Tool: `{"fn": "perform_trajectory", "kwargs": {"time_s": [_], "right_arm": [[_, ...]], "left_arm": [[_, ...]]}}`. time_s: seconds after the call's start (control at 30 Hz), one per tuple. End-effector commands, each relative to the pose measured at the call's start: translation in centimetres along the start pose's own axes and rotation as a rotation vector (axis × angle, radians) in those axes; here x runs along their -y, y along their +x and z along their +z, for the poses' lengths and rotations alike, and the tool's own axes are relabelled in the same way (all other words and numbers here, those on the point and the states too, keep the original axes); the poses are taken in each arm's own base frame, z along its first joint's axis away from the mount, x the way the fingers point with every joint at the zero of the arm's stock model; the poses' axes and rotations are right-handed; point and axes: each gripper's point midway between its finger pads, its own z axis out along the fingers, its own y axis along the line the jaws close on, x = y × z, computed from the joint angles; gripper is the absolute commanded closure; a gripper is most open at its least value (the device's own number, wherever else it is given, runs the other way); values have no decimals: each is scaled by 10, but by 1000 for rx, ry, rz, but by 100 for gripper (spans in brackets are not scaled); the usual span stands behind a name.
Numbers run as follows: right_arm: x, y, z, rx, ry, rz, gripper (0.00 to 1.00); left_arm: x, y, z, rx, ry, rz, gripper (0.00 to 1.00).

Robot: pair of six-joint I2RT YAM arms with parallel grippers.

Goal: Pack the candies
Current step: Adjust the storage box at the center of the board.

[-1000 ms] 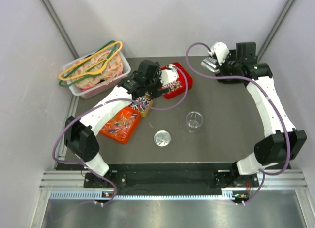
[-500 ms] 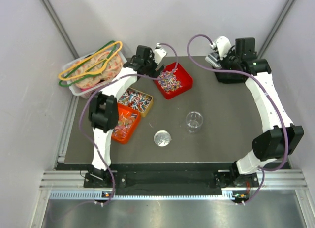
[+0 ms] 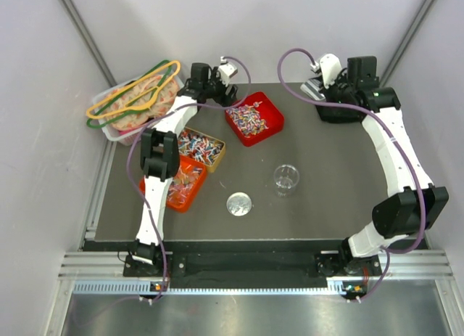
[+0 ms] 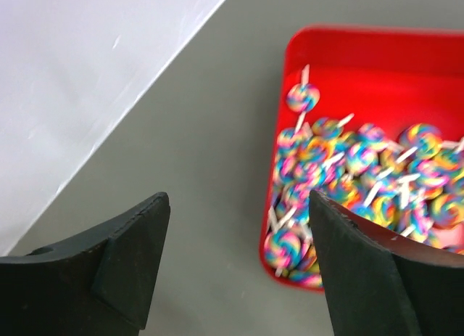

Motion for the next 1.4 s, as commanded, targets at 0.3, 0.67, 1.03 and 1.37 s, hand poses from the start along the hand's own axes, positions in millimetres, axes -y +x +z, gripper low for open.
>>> {"fn": "perform_trajectory", "kwargs": {"time_s": [0.3, 0.67, 1.03, 1.37], "right_arm": [[-11, -22, -26, 114, -21, 28, 100], [-29, -17, -32, 122, -69, 17, 100], [-44, -13, -18, 89, -93, -77, 100], [-56, -9, -13, 67, -127, -210, 100]], "left_arm": [[-10, 4, 29, 57, -38, 42, 29], [-7, 18, 42, 48, -33, 74, 36], [1, 26, 48, 52, -1, 58, 72], [17, 16, 41, 43, 51, 12, 100]]}}
